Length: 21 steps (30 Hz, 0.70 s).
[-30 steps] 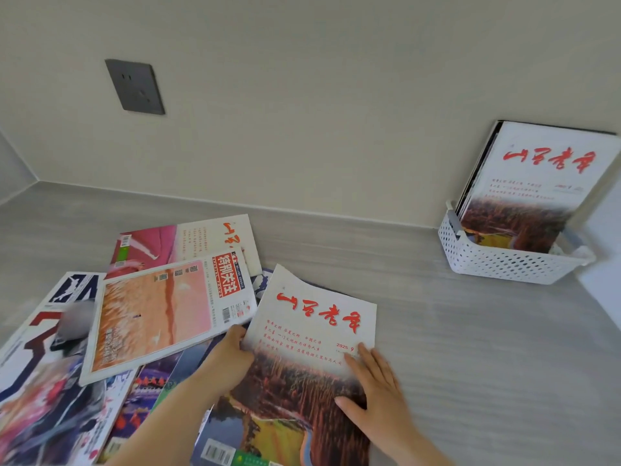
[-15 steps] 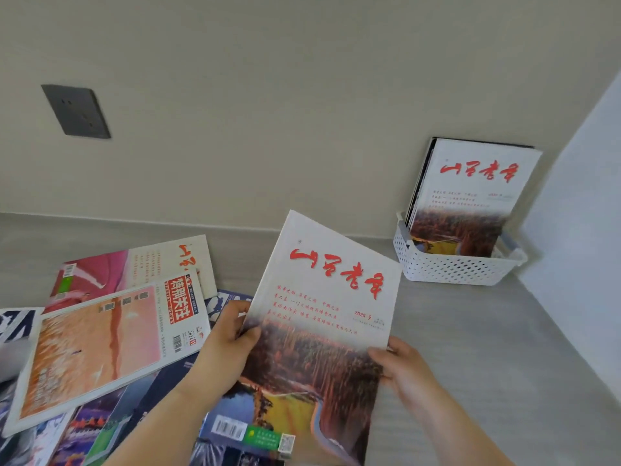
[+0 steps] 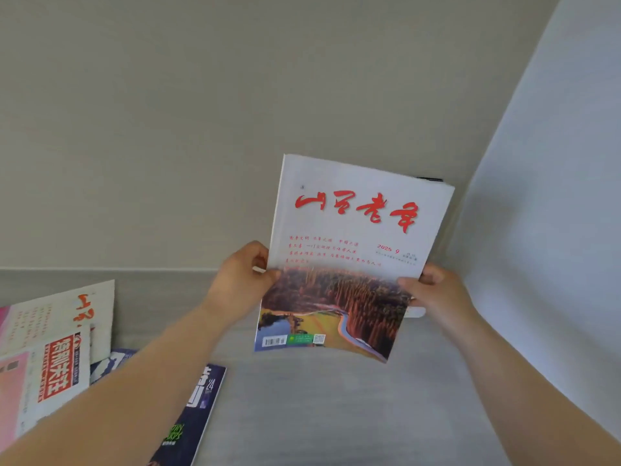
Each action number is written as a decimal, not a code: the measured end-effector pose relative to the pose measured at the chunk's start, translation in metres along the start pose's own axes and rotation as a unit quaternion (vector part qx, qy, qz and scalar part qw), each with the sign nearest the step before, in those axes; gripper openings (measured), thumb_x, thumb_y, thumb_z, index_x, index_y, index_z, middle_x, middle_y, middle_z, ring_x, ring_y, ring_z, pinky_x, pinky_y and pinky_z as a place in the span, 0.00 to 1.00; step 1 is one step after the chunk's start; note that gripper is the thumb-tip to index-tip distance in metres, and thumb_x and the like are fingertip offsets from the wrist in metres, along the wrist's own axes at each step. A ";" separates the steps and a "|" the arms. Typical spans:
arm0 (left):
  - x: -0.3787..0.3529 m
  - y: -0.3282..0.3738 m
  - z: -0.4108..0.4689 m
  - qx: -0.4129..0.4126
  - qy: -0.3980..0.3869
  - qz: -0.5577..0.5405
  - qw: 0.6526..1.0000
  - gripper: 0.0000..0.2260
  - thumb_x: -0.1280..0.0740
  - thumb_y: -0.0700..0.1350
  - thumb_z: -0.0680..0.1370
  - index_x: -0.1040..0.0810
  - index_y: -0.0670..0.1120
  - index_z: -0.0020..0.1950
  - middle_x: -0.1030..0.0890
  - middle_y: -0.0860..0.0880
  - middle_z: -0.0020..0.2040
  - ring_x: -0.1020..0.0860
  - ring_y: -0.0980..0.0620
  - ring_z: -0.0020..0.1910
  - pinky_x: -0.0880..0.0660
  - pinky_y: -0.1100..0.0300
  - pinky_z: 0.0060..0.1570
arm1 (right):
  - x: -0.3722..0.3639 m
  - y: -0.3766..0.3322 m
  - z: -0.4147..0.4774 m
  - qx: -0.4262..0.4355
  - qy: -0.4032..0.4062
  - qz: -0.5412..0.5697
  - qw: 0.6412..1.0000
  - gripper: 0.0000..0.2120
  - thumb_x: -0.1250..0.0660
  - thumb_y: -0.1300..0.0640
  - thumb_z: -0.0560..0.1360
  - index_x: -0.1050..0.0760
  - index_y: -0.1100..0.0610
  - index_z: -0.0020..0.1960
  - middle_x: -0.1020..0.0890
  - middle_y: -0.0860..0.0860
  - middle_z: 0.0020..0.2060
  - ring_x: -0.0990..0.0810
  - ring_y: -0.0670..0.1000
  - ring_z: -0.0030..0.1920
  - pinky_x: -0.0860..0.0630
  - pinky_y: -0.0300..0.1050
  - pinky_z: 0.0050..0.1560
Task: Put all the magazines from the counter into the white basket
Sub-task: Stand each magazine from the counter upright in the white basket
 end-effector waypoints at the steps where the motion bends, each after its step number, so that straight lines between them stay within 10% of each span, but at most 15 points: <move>1: -0.007 0.012 0.012 -0.007 0.009 -0.007 1.000 0.15 0.33 0.36 0.71 0.33 0.52 0.31 0.26 0.56 0.33 0.26 0.51 0.37 0.30 0.65 0.35 | 0.013 -0.006 0.011 0.017 0.016 0.000 1.000 0.09 0.34 0.64 0.72 0.24 0.55 0.50 0.20 0.51 0.43 0.21 0.47 0.38 0.23 0.43 0.40; 5: -0.039 0.044 0.056 -0.017 0.018 -0.036 0.999 0.15 0.33 0.36 0.71 0.33 0.51 0.31 0.27 0.56 0.34 0.26 0.49 0.41 0.25 0.55 0.45 | 0.059 -0.024 0.054 0.070 0.073 -0.007 0.995 0.08 0.34 0.65 0.71 0.24 0.52 0.42 0.19 0.49 0.38 0.22 0.37 0.27 0.27 0.28 0.28; 12: -0.097 0.053 0.105 -0.011 -0.022 -0.047 0.999 0.15 0.33 0.36 0.71 0.34 0.49 0.31 0.25 0.50 0.37 0.24 0.45 0.44 0.23 0.44 0.51 | 0.091 -0.018 0.110 0.085 0.117 -0.068 0.987 0.06 0.34 0.64 0.71 0.20 0.64 0.46 0.19 0.54 0.41 0.22 0.53 0.40 0.24 0.61 0.51; 21: -0.144 0.010 0.126 0.033 -0.045 -0.028 0.998 0.14 0.32 0.36 0.71 0.34 0.48 0.31 0.24 0.47 0.37 0.25 0.45 0.42 0.22 0.47 0.49 | 0.083 0.029 0.143 0.054 0.126 -0.092 0.986 0.09 0.34 0.64 0.72 0.21 0.66 0.50 0.18 0.61 0.52 0.23 0.52 0.44 0.23 0.49 0.46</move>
Point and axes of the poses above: each hand's wrist, its own z-axis towards the middle knuckle, its own x-axis out of the back of the hand, y = z × x, the point moved 10 cm from there along z, towards the middle knuckle
